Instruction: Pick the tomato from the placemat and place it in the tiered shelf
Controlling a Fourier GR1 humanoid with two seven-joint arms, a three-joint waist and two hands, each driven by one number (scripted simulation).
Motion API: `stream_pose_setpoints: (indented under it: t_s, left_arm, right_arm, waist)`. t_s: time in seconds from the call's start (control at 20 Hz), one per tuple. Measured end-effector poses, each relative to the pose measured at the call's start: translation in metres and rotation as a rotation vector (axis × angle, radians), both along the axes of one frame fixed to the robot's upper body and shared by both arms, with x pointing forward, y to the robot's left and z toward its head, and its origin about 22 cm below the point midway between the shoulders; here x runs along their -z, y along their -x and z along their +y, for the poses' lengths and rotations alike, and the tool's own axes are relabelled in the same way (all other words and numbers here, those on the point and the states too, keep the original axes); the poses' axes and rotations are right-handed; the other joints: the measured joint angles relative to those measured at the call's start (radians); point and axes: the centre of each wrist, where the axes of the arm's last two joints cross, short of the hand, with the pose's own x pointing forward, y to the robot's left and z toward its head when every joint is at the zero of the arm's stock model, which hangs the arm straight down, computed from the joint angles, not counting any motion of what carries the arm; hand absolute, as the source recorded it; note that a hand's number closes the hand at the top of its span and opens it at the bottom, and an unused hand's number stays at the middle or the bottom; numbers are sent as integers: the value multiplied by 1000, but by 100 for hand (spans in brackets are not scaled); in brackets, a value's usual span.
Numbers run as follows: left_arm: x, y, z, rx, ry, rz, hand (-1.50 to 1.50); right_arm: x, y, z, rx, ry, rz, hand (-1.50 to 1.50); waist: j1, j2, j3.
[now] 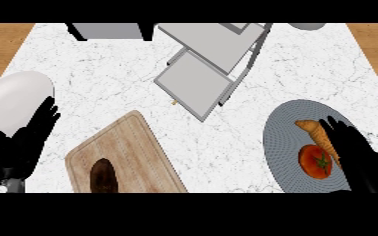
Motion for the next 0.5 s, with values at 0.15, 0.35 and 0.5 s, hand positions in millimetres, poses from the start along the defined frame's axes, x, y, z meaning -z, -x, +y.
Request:
stream_pose_setpoints:
  t_s: [0.15, 0.35, 0.5]
  left_arm:
    - [0, -1, 3, -3, 1, 2, 0]
    - [-1, -5, -3, 0, -4, -1, 0]
    - [3, -4, -6, 1, 4, 2, 0]
  right_arm:
    - [9, -8, 1, -10, -3, -9, -150]
    - [20, -16, -4, -12, 1, 2, -150]
    - [25, -21, -3, -8, -11, 5, 150]
  waist:
    - [0, 0, 0]
    - [-1, 0, 0]
    - [-1, -1, -3]
